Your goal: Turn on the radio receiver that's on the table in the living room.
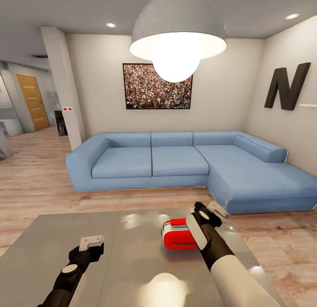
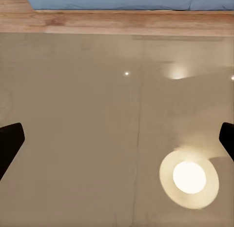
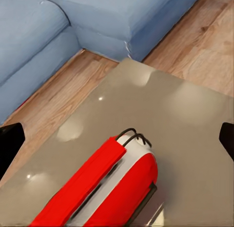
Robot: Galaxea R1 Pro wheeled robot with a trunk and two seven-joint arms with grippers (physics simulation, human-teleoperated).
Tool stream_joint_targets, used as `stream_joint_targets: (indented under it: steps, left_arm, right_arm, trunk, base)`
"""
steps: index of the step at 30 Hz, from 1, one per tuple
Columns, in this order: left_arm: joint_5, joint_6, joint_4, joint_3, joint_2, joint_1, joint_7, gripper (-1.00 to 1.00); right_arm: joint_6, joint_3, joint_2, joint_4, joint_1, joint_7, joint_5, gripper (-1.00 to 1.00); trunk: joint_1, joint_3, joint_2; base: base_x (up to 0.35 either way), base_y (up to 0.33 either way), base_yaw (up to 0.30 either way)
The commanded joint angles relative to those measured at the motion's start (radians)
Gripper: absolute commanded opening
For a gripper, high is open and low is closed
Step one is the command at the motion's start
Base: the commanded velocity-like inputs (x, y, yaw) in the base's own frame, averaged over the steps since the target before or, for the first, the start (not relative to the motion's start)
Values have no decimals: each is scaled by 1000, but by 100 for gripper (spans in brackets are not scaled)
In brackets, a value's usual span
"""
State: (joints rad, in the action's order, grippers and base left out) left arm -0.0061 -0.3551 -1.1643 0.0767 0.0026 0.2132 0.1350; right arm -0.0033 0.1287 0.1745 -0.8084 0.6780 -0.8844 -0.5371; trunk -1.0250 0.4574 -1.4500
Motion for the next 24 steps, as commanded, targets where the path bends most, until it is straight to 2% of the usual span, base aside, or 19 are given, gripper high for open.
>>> stream_joint_targets:
  steps: [1, 6, 14, 24]
  left_arm:
    - [0, 0, 0, 0, 0, 0, 0, 100]
    - [0, -1, 0, 0, 0, 0, 0, 100]
    - [0, 0, 0, 1, 0, 0, 0, 100]
    - [0, -1, 0, 0, 0, 0, 1, 100]
  right_arm:
    - [-1, 29, 0, 0, 0, 4, -5, 100]
    - [-3, 65, 0, -1, 0, 8, -7, 100]
    - [-3, 74, 0, -1, 0, 9, -9, 100]
    - [-3, 75, 0, -1, 0, 10, -9, 100]
  trunk:
    - [0, 0, 0]
    - [0, 0, 0]
    - [0, 2, 0]
    - [0, 16, 0]
  base:
    - [0, 0, 0]
    - [0, 0, 0]
    - [0, 0, 0]
    - [0, 0, 0]
